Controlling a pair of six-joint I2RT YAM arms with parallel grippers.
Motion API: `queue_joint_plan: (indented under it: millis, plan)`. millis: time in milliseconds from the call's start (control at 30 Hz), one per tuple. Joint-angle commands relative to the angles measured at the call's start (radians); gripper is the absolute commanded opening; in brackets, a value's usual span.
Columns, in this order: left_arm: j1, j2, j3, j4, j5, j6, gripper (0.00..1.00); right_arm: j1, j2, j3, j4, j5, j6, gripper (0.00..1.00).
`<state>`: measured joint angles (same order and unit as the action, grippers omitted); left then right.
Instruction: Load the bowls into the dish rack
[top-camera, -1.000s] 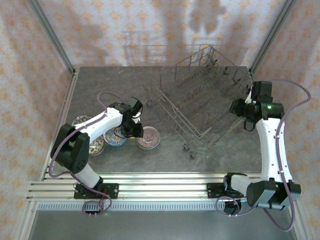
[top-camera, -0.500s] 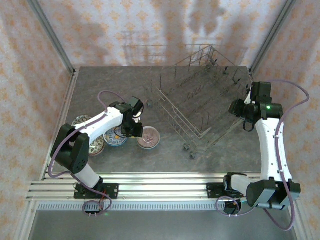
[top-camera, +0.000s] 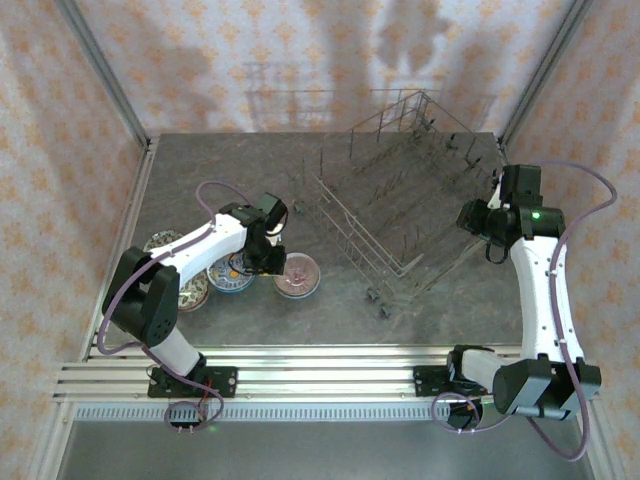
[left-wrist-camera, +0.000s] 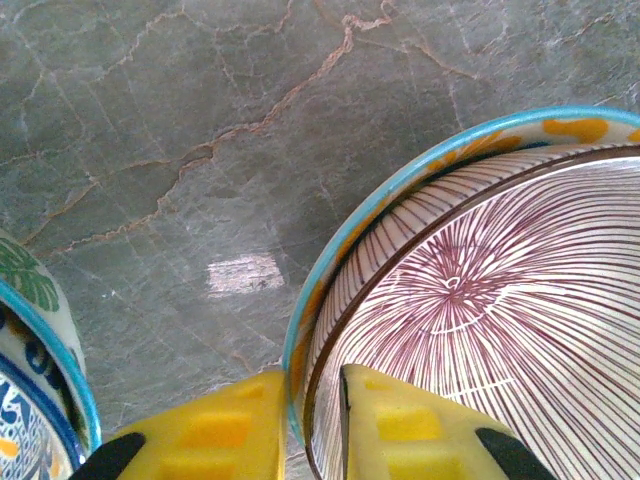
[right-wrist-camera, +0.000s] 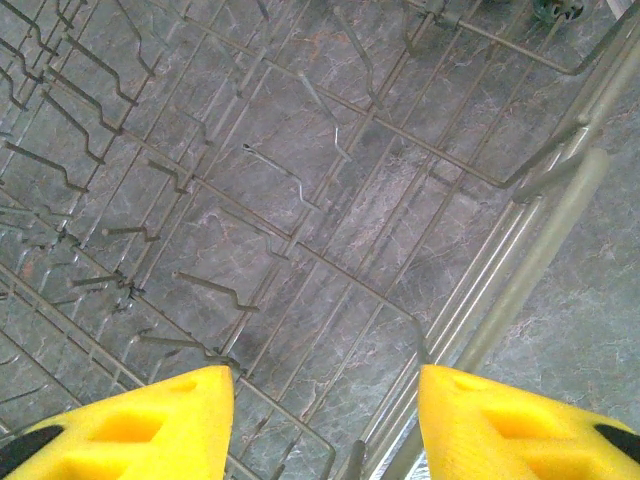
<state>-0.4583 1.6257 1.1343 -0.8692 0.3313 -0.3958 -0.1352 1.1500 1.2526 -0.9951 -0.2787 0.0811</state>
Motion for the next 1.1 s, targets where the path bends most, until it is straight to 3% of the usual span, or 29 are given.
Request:
queue_joint_plan:
  millis: [0,500,1067]
  plan:
    - [-0.008,0.013,0.031,-0.02,0.002,-0.015,0.18,0.005,-0.007,-0.007,0.017,-0.002,0.004,0.51]
    - [-0.009,-0.01,0.057,-0.057,0.006,-0.013,0.08,0.004,-0.008,-0.004,0.014,-0.013,0.006,0.51]
    - [-0.009,-0.001,0.11,-0.137,-0.01,0.016,0.07,0.004,-0.004,-0.016,0.03,-0.027,0.013,0.51]
